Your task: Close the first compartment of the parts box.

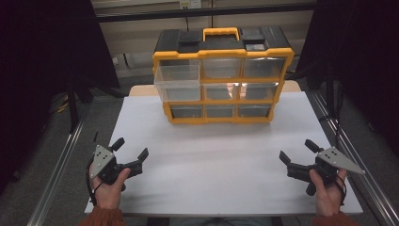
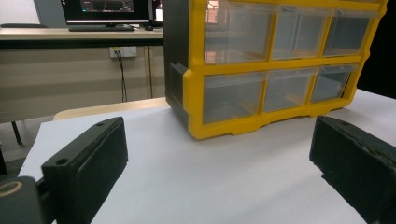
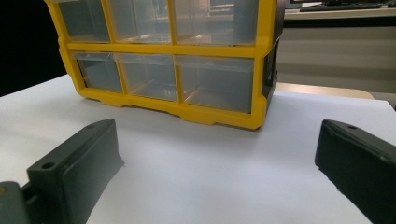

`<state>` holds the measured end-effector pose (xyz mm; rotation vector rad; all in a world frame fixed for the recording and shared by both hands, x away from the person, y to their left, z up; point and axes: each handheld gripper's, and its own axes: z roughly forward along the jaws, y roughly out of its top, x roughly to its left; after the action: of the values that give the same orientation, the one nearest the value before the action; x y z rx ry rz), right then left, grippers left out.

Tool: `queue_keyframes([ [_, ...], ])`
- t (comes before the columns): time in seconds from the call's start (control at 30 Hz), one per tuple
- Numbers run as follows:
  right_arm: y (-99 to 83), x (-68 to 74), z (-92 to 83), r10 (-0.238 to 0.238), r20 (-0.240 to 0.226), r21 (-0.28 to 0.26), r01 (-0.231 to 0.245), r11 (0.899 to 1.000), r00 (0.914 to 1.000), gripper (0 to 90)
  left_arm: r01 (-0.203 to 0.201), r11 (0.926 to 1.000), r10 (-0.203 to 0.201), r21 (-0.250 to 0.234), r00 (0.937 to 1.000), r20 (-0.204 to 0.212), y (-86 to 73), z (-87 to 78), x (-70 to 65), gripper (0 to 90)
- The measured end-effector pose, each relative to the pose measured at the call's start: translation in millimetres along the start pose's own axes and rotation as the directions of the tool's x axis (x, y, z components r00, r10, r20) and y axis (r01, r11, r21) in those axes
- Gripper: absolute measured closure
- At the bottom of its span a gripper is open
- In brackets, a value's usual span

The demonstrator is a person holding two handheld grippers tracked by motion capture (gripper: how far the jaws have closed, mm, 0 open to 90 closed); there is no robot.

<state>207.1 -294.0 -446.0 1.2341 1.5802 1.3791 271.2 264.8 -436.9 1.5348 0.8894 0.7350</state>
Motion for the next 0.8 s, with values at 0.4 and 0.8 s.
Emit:
queue_keyframes([
  [0.4, -1.0, 0.4, -1.1, 0.005, -0.015, 0.007, -0.005, 1.000, 0.9999, 0.0, 0.042, 0.9988, -0.042, 0.024, 0.9991, -0.003, 4.0, 2.9, -1.0, 5.4],
  [0.8, -1.4, 1.7, 0.5, 0.013, -0.034, 0.013, -0.013, 1.000, 0.9993, 0.0, 0.010, 0.9999, -0.010, -0.002, 0.9976, 0.068, 21.1, 0.9, -18.2, 5.0],
])
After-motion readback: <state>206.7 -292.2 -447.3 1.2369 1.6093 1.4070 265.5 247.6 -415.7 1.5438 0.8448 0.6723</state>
